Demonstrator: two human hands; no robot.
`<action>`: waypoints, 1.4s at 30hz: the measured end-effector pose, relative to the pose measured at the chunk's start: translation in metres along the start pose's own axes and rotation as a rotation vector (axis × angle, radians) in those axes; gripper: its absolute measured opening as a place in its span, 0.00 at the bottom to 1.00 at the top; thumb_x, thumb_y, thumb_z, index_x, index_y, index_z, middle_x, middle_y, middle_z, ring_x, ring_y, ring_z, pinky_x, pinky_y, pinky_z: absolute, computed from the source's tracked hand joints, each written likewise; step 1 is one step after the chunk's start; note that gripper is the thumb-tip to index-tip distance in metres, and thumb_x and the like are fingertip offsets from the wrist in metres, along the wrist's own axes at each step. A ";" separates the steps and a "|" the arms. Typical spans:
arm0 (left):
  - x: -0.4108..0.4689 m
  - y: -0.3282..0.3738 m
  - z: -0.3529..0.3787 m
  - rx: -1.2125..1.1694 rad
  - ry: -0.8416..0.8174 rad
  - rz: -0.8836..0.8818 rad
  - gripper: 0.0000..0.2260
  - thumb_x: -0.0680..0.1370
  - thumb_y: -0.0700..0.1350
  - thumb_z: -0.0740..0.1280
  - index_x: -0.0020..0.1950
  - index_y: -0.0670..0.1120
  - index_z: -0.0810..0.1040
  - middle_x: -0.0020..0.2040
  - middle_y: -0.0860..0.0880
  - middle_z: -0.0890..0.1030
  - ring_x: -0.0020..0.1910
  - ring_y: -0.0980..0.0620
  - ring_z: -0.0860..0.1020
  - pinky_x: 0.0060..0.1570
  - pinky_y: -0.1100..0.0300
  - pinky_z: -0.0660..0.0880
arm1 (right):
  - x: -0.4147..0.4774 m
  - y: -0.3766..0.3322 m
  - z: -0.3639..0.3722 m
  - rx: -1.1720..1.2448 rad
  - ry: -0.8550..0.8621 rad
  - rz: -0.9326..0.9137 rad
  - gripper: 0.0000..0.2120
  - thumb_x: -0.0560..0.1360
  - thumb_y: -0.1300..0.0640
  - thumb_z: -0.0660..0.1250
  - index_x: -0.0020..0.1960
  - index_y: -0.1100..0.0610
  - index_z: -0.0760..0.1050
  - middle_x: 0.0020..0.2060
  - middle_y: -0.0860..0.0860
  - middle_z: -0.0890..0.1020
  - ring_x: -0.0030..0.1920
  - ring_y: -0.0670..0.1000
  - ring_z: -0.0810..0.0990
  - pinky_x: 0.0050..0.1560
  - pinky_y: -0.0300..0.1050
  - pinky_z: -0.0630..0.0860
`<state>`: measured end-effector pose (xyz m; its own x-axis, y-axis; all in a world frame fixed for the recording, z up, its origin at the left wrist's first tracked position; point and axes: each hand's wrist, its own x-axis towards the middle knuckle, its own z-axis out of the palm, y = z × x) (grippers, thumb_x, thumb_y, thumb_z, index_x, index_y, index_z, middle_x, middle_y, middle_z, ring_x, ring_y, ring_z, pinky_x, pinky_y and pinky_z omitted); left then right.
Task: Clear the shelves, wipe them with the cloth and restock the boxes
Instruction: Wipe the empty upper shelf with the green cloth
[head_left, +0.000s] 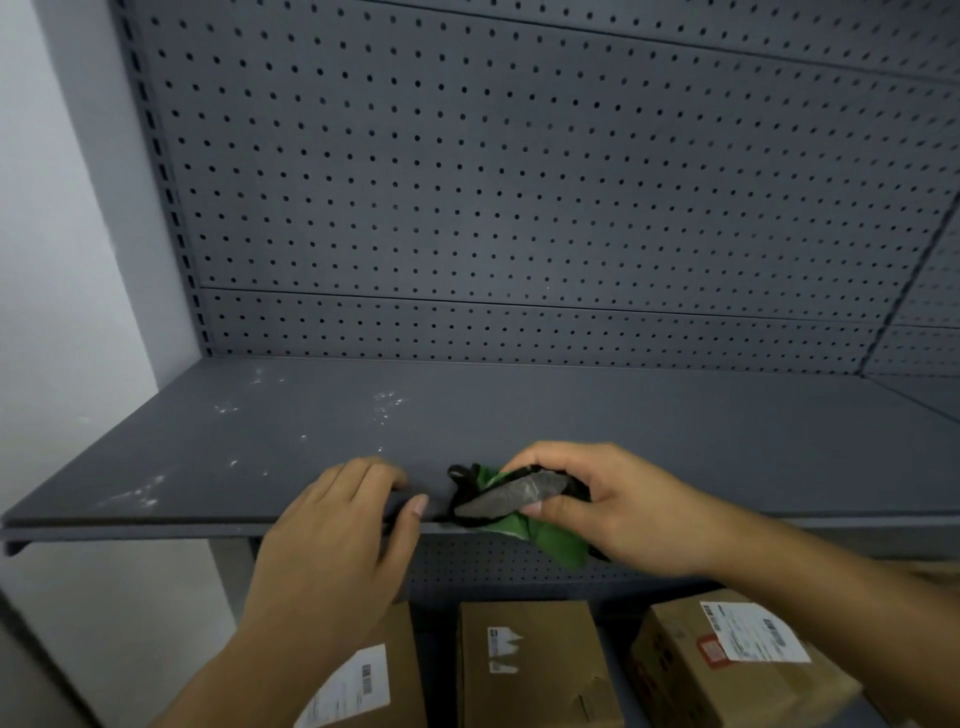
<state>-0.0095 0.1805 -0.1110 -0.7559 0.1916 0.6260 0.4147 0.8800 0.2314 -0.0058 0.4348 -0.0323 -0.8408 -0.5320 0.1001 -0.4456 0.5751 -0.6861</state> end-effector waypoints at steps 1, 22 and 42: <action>-0.001 -0.001 0.000 -0.007 0.004 0.007 0.13 0.80 0.58 0.55 0.48 0.54 0.75 0.43 0.59 0.76 0.42 0.57 0.76 0.38 0.65 0.69 | -0.002 -0.001 -0.003 0.022 0.014 0.000 0.08 0.82 0.58 0.66 0.58 0.49 0.80 0.47 0.47 0.84 0.48 0.49 0.83 0.51 0.47 0.80; -0.007 -0.015 -0.005 0.039 -0.010 -0.064 0.14 0.82 0.60 0.55 0.55 0.54 0.76 0.53 0.59 0.78 0.51 0.59 0.76 0.53 0.63 0.71 | 0.071 0.104 -0.123 0.363 0.769 0.292 0.05 0.85 0.54 0.61 0.53 0.46 0.76 0.54 0.54 0.81 0.53 0.57 0.82 0.52 0.59 0.82; -0.022 -0.045 -0.018 0.091 0.078 -0.117 0.12 0.83 0.57 0.56 0.53 0.54 0.76 0.51 0.58 0.78 0.50 0.57 0.76 0.53 0.62 0.71 | 0.184 0.097 -0.041 -0.175 0.446 0.395 0.11 0.85 0.54 0.58 0.64 0.57 0.72 0.52 0.58 0.78 0.49 0.57 0.75 0.48 0.49 0.70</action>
<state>-0.0026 0.1293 -0.1216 -0.7532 0.0542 0.6555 0.2759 0.9307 0.2401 -0.2162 0.4186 -0.0506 -0.9831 0.0308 0.1803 -0.0868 0.7890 -0.6082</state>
